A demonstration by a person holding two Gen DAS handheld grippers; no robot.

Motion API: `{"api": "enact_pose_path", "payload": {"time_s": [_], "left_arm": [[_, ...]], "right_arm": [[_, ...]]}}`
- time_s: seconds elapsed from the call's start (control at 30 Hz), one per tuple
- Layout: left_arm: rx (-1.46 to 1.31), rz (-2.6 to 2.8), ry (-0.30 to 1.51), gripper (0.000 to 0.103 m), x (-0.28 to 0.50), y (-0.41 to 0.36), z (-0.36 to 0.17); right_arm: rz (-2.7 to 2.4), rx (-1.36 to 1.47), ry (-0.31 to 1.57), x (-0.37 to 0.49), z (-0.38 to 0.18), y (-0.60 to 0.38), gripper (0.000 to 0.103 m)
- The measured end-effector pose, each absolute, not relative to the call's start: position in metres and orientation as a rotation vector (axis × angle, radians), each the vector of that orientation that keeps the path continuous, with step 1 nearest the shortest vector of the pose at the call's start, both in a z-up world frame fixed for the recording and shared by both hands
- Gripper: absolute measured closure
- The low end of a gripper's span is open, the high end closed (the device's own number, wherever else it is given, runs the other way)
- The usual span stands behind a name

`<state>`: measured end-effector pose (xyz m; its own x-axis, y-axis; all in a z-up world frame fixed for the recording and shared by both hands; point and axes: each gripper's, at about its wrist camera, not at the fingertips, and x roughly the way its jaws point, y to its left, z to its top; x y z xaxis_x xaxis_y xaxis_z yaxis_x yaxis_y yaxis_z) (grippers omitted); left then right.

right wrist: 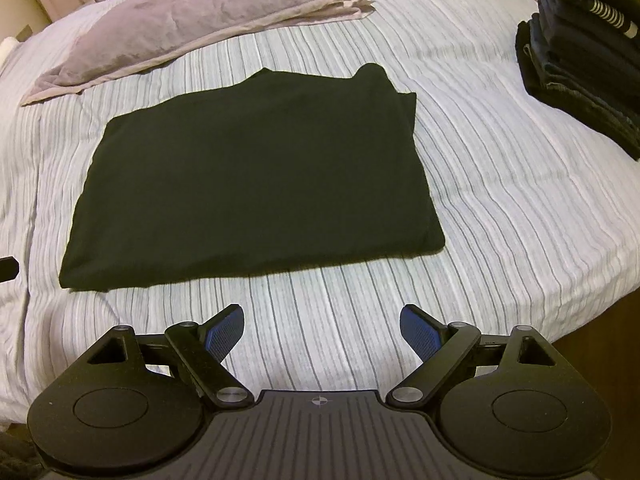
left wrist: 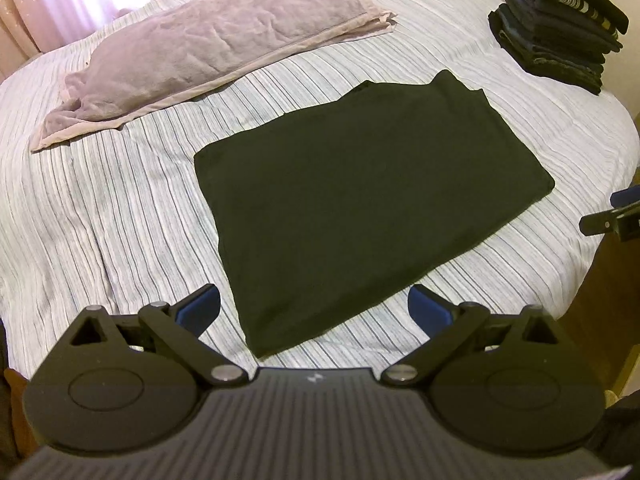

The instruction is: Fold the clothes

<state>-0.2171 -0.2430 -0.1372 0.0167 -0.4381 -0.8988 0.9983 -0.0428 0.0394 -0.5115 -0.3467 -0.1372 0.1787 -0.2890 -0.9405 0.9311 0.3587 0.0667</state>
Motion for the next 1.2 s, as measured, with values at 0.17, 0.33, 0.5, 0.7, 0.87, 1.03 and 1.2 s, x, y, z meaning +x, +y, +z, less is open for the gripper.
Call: {"api": "enact_pose_path", "payload": {"time_s": [0.17, 0.33, 0.5, 0.7, 0.87, 1.03, 1.2], "left_arm": [[0.921, -1.384, 0.828, 0.004, -0.212, -0.239, -0.139], [0.942, -1.349, 0.774, 0.004, -0.199, -0.225, -0.139], [0.990, -1.369, 0.715, 0.004, -0.172, -0.201, -0.149], [1.168, -1.512, 0.567, 0.004, -0.137, -0.194, -0.188], [1.276, -1.638, 0.445, 0.004, -0.102, -0.205, -0.221], [1.271, -1.676, 0.429, 0.004, -0.068, -0.221, -0.240], [1.255, -1.690, 0.408, 0.004, -0.047, -0.231, -0.248]], "right_arm": [[-0.962, 0.747, 1.033, -0.500, -0.141, -0.344, 0.015], [-0.778, 0.479, 1.072, -0.451, -0.154, -0.322, 0.015], [-0.550, 0.167, 1.125, -0.382, -0.187, -0.279, 0.015], [-0.392, -0.170, 1.158, -0.302, -0.241, -0.233, 0.016], [-0.275, -0.290, 1.185, -0.253, -0.285, -0.216, 0.040], [-0.210, -0.396, 1.183, -0.227, -0.315, -0.211, 0.043], [-0.263, -0.209, 1.135, -0.223, -0.283, -0.243, 0.099]]}}
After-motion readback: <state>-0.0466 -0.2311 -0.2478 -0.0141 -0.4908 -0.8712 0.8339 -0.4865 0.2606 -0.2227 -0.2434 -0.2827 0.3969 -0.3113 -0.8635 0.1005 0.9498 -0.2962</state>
